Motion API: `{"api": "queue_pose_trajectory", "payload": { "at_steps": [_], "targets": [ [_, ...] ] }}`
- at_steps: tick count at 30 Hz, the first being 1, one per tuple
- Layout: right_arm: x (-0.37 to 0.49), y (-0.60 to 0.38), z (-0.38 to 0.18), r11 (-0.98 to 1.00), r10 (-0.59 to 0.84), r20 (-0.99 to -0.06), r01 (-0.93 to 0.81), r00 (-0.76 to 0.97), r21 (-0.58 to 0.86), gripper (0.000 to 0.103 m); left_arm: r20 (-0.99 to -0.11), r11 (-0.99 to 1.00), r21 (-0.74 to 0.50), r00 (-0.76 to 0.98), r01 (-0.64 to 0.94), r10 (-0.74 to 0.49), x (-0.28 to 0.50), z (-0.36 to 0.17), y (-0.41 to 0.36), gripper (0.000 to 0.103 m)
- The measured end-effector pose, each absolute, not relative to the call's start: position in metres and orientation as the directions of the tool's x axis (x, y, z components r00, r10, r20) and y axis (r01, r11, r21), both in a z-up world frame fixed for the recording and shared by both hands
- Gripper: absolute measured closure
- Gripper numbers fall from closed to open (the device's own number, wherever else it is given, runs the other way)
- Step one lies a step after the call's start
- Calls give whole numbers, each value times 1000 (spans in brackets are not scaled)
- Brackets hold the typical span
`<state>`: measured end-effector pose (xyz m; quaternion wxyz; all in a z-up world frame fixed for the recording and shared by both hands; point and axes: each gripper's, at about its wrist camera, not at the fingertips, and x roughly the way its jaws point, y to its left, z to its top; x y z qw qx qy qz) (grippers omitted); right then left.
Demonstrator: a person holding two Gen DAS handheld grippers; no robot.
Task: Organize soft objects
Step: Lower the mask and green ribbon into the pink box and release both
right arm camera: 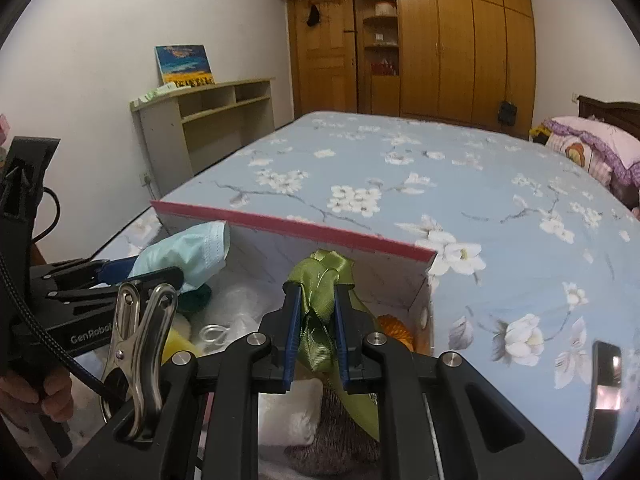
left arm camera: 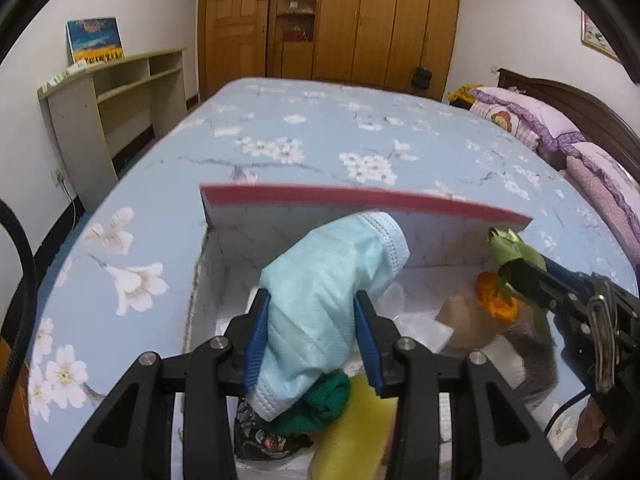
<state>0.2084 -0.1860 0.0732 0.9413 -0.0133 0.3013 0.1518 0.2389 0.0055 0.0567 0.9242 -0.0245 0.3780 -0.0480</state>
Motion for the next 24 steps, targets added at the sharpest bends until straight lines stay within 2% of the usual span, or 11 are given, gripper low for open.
{"api": "queue_pose_trajectory", "payload": {
  "at_steps": [10,24],
  "targets": [
    [235,-179,40,957,261,-621,-283,739,65,85,-705,994,-90,701,60,-106,249,38,10,58],
    [242,-180,33,958,262,-631,-276,730,78,82,-701,994,-86,706,61,-103,250,33,10,57]
  ]
}}
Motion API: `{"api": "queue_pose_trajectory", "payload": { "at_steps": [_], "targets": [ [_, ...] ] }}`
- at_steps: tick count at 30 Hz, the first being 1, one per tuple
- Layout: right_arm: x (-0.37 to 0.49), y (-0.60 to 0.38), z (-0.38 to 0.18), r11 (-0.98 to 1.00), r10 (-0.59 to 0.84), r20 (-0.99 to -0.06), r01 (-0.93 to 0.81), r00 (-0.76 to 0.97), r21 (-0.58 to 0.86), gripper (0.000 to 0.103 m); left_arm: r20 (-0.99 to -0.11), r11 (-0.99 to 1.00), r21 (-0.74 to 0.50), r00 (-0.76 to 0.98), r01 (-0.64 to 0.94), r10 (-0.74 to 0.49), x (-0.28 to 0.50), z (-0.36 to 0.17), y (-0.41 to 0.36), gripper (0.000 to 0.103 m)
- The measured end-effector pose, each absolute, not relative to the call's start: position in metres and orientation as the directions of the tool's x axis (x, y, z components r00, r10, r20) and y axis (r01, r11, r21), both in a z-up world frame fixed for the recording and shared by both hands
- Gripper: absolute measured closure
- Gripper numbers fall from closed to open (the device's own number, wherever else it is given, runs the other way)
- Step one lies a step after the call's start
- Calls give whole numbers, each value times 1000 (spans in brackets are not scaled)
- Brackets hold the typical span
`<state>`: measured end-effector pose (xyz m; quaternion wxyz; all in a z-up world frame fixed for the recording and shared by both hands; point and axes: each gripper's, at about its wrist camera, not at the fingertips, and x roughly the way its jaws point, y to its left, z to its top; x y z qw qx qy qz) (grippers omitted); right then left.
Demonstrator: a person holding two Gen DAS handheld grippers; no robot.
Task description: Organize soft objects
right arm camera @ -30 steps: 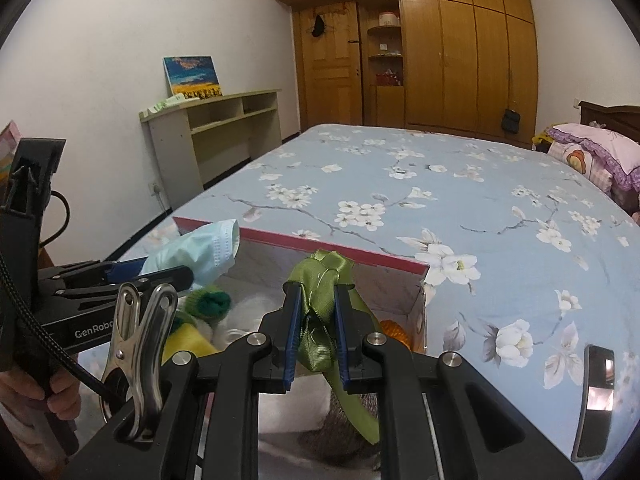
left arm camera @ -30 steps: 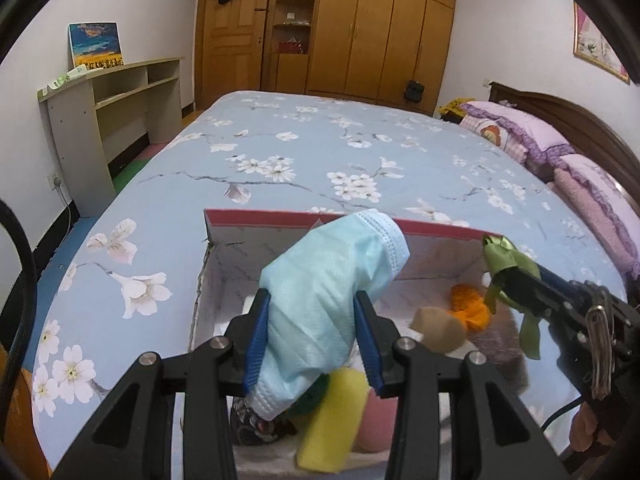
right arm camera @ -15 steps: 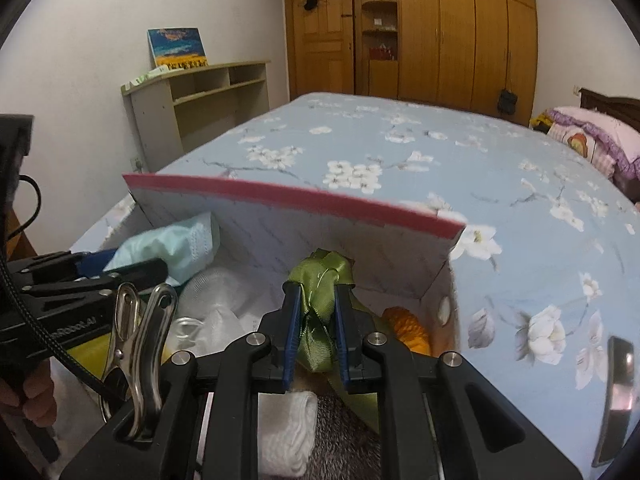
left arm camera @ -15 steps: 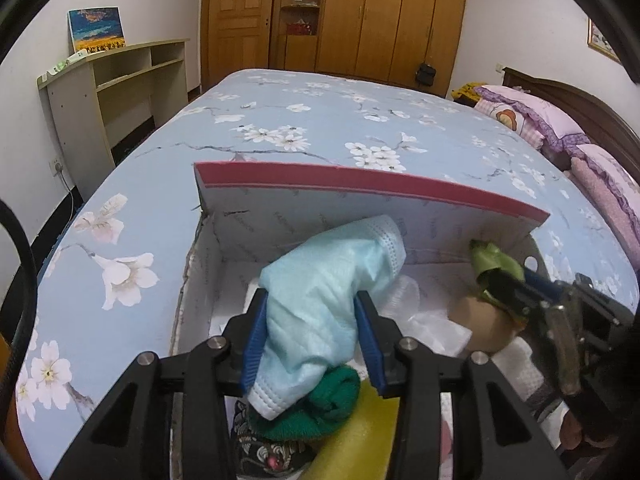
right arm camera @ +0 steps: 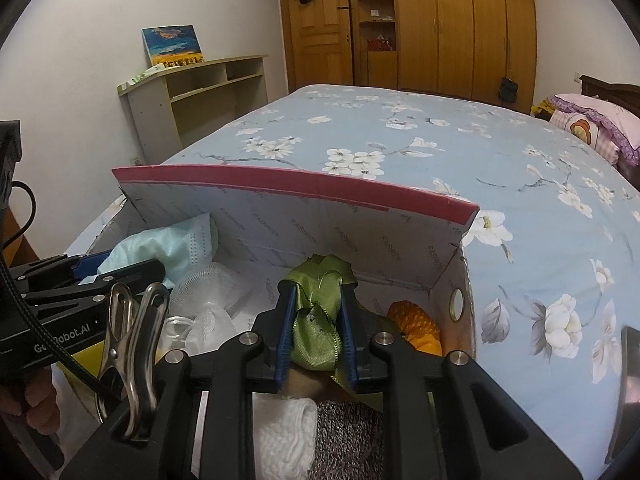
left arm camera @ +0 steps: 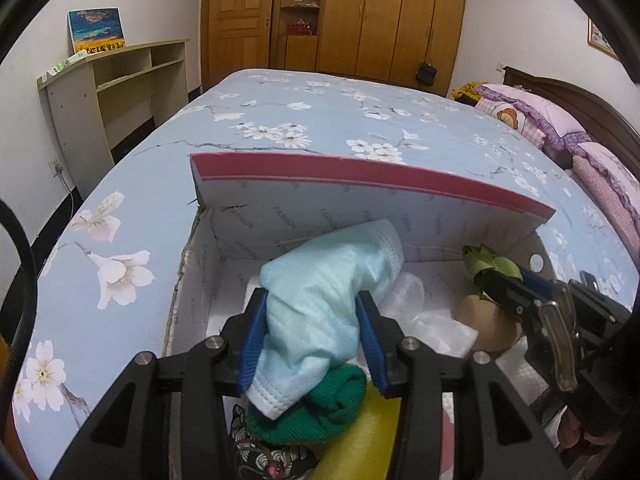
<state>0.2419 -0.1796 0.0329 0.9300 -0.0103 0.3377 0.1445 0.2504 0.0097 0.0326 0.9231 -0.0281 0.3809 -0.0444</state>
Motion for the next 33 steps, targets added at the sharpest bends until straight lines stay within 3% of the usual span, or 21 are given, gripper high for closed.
{"api": "queue_pose_trajectory", "payload": {
  "at_steps": [16,33],
  "targets": [
    [231,-183,48,962,260,-590,-257,765,90,58,-695,992,-101,708,74,-123,237,50,8,35],
    [166,-177,85,953,297,-524,-280,798,113,55,-644,986,-134,748,96,-160,174,88,10,30]
  ]
}}
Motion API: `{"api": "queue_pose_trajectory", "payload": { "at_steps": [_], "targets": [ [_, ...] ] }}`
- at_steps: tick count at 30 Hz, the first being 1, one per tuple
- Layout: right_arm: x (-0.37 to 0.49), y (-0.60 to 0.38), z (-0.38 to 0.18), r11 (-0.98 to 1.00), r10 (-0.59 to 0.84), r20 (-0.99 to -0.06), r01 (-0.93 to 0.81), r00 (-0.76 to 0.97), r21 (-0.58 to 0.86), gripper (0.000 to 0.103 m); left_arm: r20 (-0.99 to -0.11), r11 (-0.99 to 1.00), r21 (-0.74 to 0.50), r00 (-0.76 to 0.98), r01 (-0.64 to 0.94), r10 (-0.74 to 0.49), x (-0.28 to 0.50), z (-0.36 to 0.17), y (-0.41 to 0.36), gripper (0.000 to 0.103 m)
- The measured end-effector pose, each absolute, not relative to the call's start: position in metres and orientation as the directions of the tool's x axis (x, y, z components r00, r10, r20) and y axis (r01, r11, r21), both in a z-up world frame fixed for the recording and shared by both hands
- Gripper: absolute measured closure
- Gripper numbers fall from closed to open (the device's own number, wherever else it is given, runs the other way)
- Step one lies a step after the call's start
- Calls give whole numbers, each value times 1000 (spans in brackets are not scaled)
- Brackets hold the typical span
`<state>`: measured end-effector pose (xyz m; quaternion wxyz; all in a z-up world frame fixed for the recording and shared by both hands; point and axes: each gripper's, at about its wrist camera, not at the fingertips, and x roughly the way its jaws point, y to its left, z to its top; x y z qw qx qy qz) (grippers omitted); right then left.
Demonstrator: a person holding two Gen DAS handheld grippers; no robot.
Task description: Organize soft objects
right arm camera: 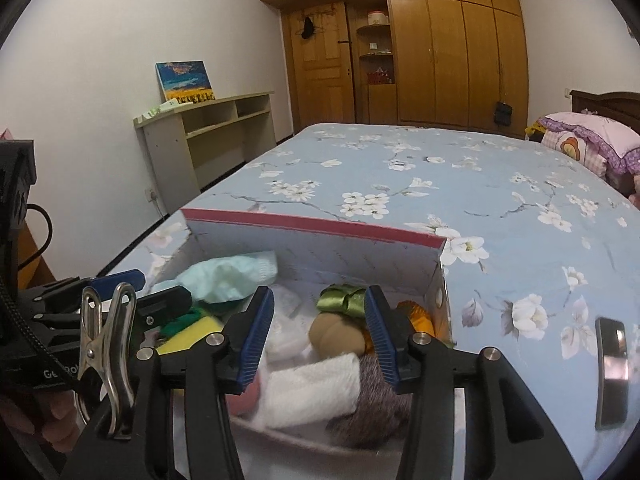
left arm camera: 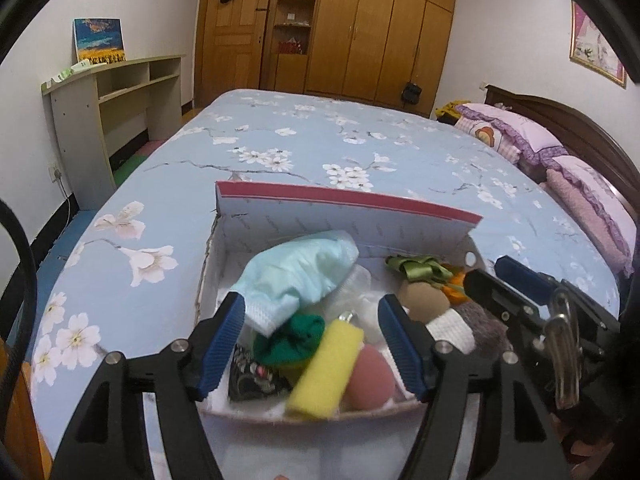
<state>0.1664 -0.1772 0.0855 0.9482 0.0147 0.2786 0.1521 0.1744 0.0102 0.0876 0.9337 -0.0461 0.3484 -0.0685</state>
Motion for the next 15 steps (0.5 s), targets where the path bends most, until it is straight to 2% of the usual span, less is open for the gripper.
{"api": "queue_pose_trajectory", "payload": {
  "at_steps": [15],
  "targets": [
    [108,-177,77,951,307,-545,-271,780,149,55,-648,987,-147,747,67,-147,115,82,16,30]
  ]
}}
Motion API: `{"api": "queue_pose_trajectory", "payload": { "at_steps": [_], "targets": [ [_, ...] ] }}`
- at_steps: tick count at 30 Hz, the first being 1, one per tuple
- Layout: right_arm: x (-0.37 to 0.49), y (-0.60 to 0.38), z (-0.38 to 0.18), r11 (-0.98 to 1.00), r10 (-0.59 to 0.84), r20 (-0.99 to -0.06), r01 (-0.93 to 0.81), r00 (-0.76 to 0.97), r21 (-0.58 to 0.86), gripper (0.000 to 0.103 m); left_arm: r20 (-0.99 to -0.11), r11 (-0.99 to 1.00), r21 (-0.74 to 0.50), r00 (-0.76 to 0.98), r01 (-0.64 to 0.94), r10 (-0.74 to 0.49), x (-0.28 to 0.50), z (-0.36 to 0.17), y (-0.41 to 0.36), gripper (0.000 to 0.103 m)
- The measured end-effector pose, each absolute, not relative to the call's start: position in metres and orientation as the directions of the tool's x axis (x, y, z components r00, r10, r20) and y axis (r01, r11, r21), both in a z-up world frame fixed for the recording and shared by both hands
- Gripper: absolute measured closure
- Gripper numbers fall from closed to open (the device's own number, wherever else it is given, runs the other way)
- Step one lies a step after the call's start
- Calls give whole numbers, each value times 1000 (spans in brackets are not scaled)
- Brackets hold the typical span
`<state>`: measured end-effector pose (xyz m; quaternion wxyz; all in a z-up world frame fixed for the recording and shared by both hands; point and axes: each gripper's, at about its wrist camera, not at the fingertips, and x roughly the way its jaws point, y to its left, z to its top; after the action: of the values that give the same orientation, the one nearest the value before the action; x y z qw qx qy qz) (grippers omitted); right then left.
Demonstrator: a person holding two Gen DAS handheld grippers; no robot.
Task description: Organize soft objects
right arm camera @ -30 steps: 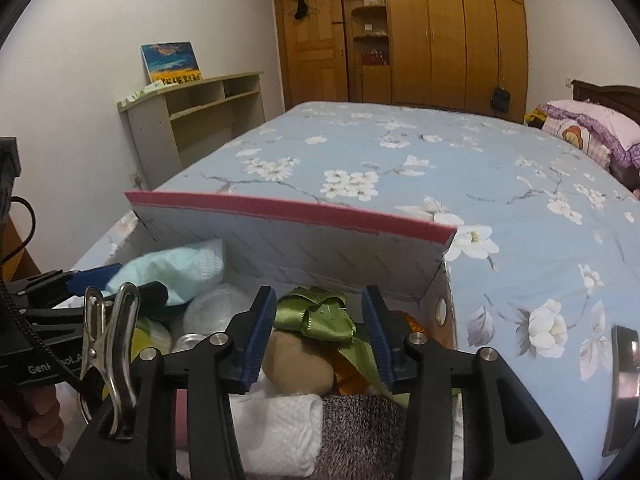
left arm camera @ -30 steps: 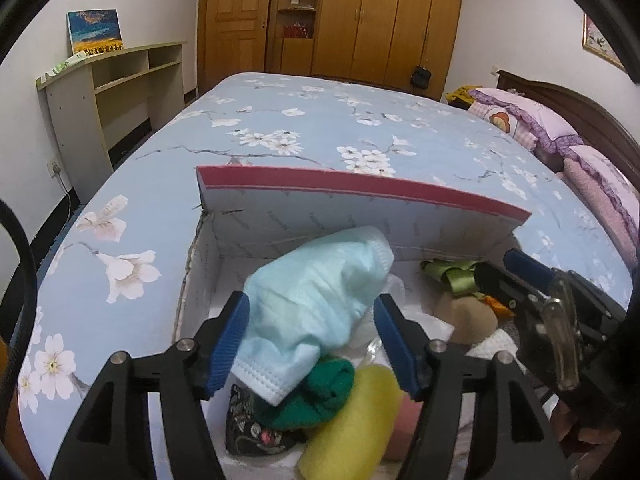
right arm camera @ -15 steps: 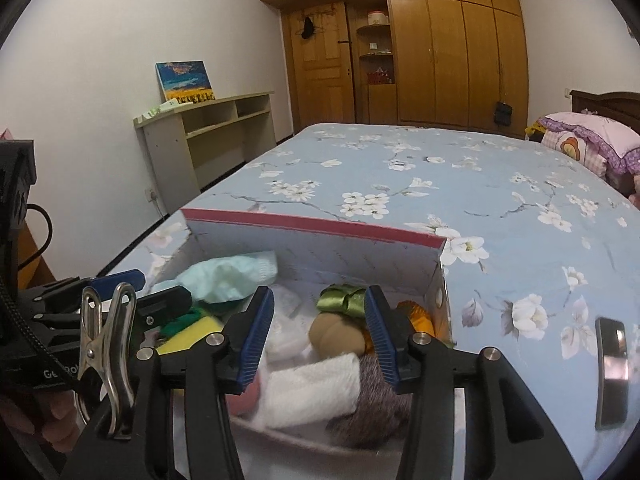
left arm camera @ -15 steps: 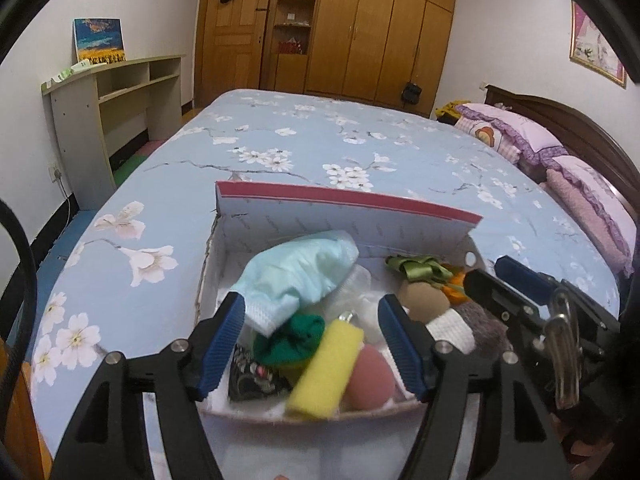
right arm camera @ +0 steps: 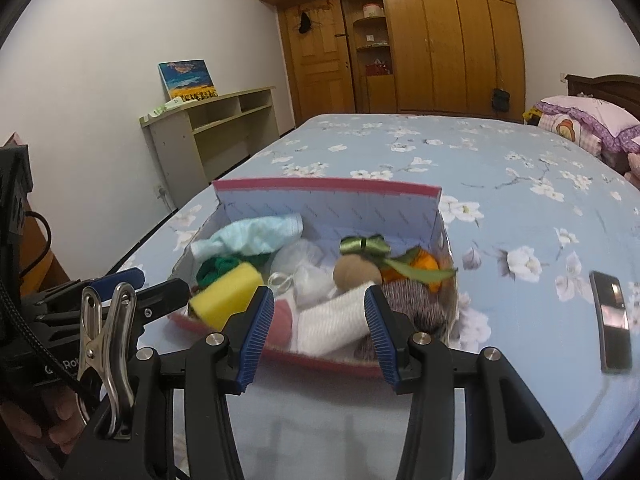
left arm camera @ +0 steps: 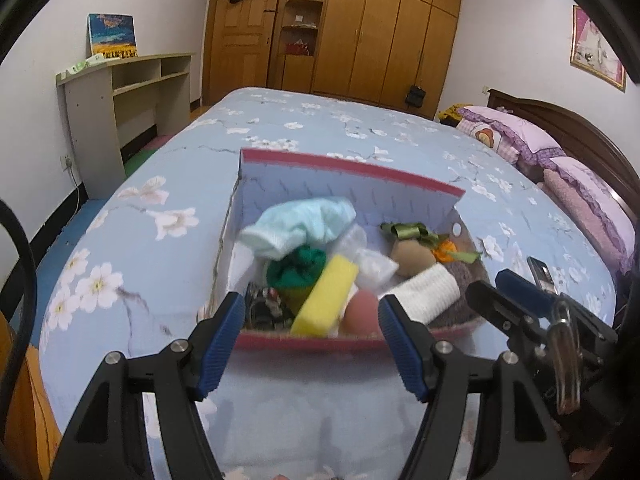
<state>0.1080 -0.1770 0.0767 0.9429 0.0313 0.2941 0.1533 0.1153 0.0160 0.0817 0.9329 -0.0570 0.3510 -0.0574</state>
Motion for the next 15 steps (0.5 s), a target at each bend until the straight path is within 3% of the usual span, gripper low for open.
{"api": "queue_pose_trajectory", "payload": {
  "at_steps": [15],
  "targets": [
    [86,-181,43,961,278,-610,-223,742,166,54,-705,992,-126,701,28,-110,99,46,10,30]
  ]
}}
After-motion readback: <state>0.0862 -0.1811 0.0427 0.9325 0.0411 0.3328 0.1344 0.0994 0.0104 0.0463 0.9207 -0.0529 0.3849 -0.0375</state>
